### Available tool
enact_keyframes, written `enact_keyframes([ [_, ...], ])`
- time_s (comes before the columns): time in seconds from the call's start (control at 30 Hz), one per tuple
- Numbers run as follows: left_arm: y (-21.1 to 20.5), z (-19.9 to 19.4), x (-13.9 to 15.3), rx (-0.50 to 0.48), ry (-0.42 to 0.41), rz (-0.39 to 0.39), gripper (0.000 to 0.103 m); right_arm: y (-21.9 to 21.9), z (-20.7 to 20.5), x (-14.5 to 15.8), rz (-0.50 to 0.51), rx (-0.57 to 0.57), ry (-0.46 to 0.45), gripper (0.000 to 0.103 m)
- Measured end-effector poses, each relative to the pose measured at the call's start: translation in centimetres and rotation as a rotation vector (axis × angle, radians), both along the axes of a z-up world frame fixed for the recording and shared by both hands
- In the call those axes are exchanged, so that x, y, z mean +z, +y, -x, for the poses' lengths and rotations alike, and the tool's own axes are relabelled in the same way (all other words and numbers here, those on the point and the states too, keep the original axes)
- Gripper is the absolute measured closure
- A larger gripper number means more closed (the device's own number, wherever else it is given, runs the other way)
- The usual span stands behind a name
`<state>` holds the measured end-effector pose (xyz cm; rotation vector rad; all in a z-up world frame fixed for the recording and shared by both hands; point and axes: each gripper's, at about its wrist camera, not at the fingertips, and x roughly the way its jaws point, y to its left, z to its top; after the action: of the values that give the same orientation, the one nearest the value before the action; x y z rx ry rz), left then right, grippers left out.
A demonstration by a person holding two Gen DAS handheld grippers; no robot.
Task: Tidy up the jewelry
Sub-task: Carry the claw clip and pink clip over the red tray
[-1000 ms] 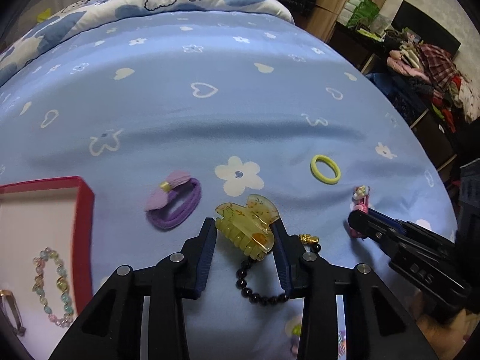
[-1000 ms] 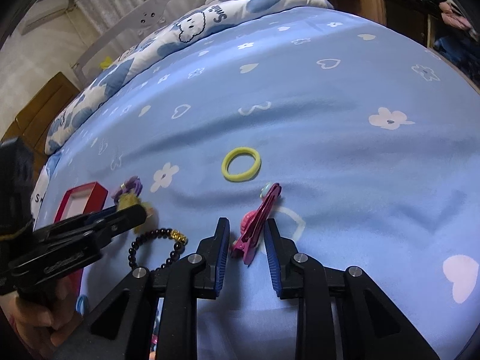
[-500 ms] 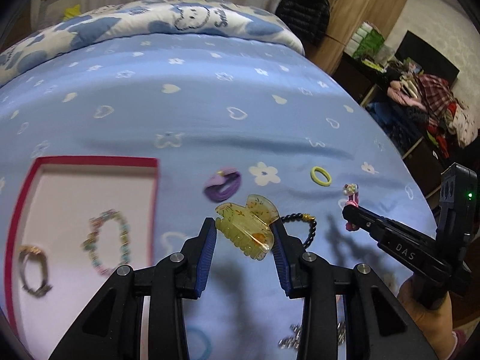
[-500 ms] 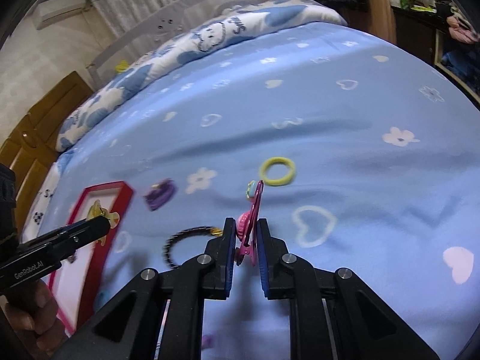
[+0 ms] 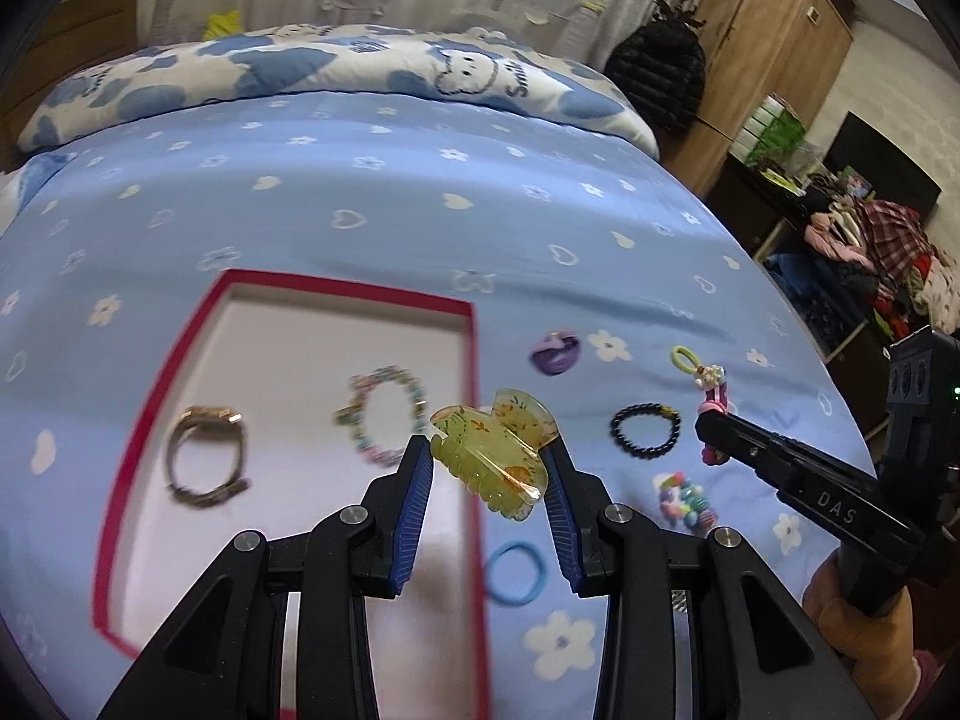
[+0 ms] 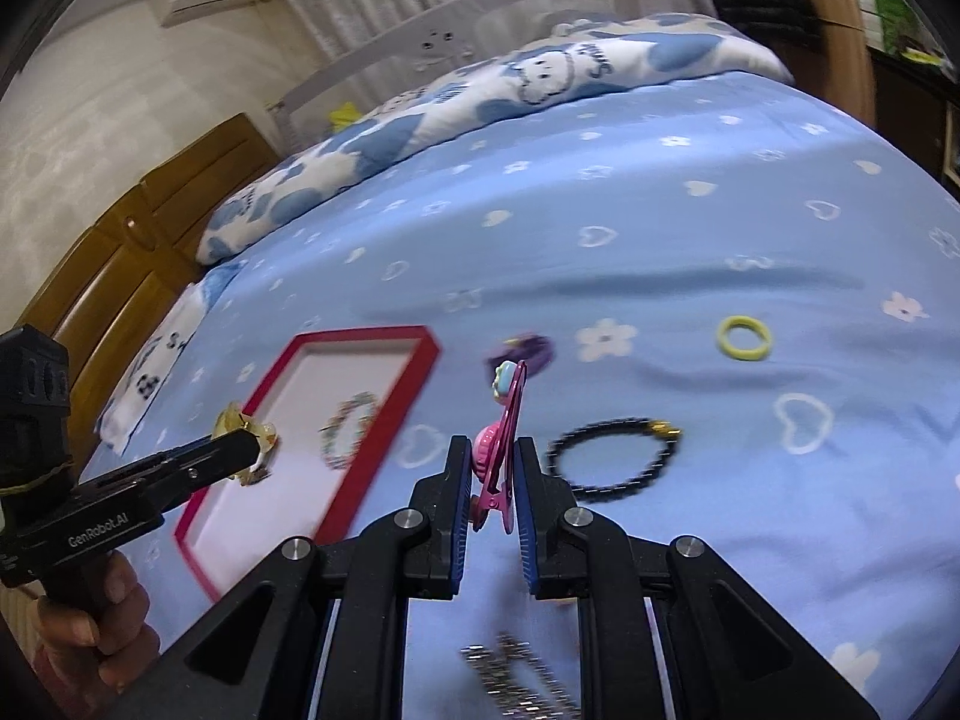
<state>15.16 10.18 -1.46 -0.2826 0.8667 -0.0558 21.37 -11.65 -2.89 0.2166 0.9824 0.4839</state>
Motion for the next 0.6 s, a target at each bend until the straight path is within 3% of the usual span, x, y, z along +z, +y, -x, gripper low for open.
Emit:
enact_keyframes([
  [0.6, 5.5, 7.2, 1.2, 0.143, -0.01, 0.001, 0.068, 8.3, 3.0, 1.2, -0.034, 0.18, -0.018, 0.09],
])
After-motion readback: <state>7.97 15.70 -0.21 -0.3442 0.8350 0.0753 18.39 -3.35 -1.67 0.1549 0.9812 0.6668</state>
